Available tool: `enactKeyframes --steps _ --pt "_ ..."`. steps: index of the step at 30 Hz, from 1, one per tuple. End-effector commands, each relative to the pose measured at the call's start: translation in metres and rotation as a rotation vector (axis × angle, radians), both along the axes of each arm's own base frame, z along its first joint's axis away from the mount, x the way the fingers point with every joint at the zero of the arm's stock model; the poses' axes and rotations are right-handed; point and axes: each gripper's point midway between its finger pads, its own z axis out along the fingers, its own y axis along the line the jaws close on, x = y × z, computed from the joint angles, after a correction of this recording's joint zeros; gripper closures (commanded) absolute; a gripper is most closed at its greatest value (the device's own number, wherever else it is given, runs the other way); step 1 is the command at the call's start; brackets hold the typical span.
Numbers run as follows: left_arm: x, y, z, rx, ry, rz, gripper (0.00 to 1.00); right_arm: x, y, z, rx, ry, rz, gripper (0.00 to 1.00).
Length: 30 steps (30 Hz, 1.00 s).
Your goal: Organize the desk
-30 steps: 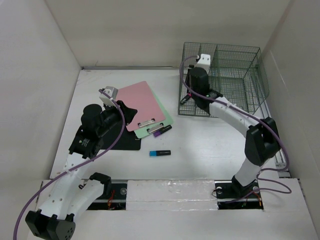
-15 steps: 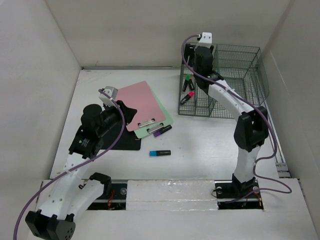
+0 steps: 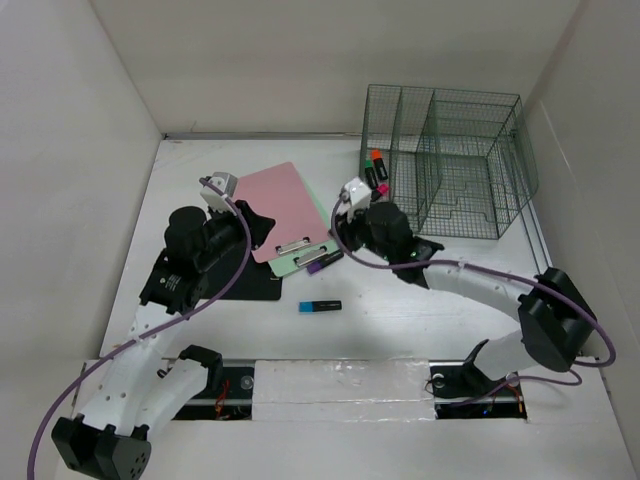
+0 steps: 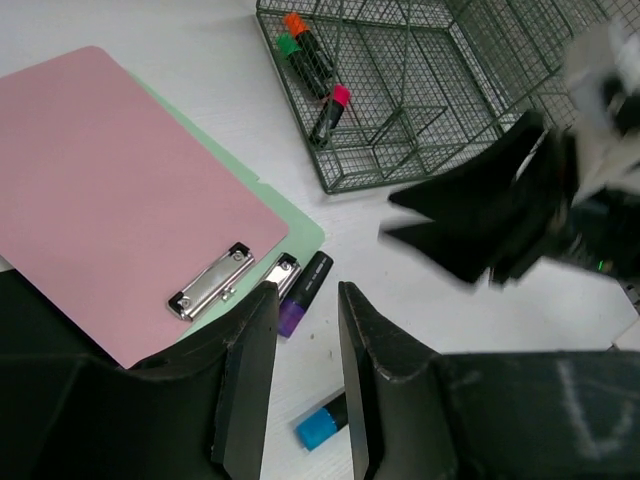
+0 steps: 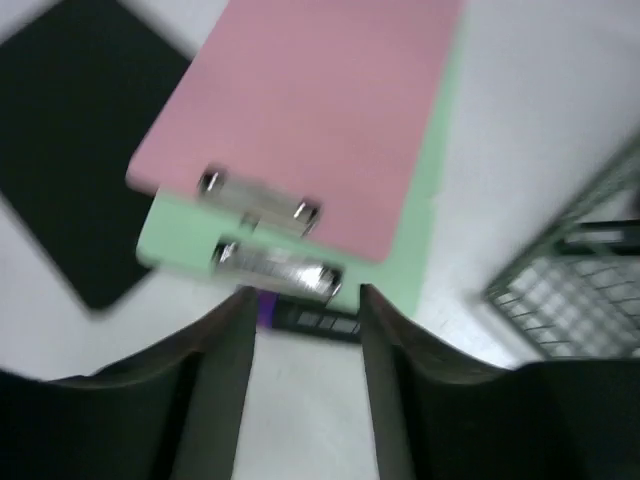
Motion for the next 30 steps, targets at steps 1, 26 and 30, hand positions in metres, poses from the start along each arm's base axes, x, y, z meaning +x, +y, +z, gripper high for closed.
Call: enactKeyframes --steps 1,26,30 --pt "0.001 -0.004 0.020 -0.018 -0.061 -0.018 0.73 -0.063 0.032 -0.029 -0.005 0.092 0.293 0.45" --pt "0.003 0.018 0.032 -0.017 -0.095 0.109 0.67 -0.129 0.078 -0.176 -0.424 0.325 0.460 0.46" --pt "0.003 0.016 0.031 -0.016 -0.087 0.100 0.68 -0.135 0.064 -0.181 -0.443 0.355 0.436 0.72"
